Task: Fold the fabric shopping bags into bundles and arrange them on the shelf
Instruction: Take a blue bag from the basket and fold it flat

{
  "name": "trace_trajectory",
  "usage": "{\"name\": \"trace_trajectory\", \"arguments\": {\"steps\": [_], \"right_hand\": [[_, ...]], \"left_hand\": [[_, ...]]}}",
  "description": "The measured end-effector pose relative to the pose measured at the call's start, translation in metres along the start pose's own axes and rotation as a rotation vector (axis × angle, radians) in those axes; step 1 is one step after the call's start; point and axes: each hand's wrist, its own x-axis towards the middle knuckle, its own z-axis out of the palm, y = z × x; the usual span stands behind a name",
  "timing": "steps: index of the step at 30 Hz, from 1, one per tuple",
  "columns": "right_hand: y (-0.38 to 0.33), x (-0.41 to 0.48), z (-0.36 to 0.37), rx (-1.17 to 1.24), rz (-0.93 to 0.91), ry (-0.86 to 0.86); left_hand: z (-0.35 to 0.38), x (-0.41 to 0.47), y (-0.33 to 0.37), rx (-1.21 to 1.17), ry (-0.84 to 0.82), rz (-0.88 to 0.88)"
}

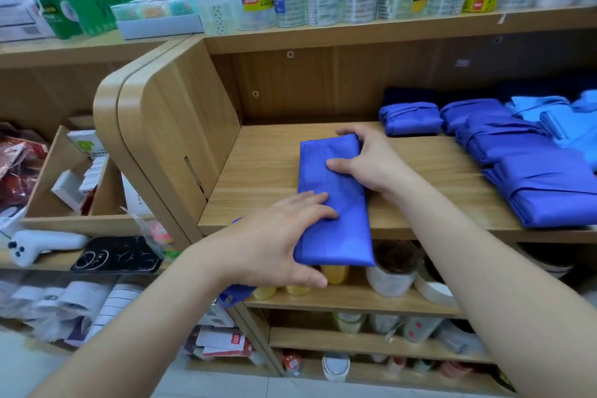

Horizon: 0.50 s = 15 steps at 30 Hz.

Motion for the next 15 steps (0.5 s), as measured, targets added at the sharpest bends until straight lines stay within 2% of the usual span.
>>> {"name": "trace_trajectory", "arguments": {"steps": [2, 4, 7, 9, 15], "right_hand": [[0.004, 0.0, 0.005, 0.043, -0.012, 0.027], [0.006, 0.0, 0.003, 0.093, -0.034, 0.027], [0.006, -0.003, 0.002, 0.125, -0.089, 0.029], [0.002, -0.008, 0.0, 0.158, -0.108, -0.003], [-0.014, -0.022, -0.015, 0.532, 0.094, -0.124]], "left_hand": [[0.004, -0.005, -0.001, 0.093, 0.019, -0.002], [0.01, -0.007, -0.001, 0.113, 0.165, 0.014], [0.014, -0.004, -0.009, -0.155, 0.364, -0.052], [0.008, 0.003, -0.012, -0.337, 0.41, -0.125], [-0.01, 0.037, -0.013, -0.495, 0.535, -0.241]]}}
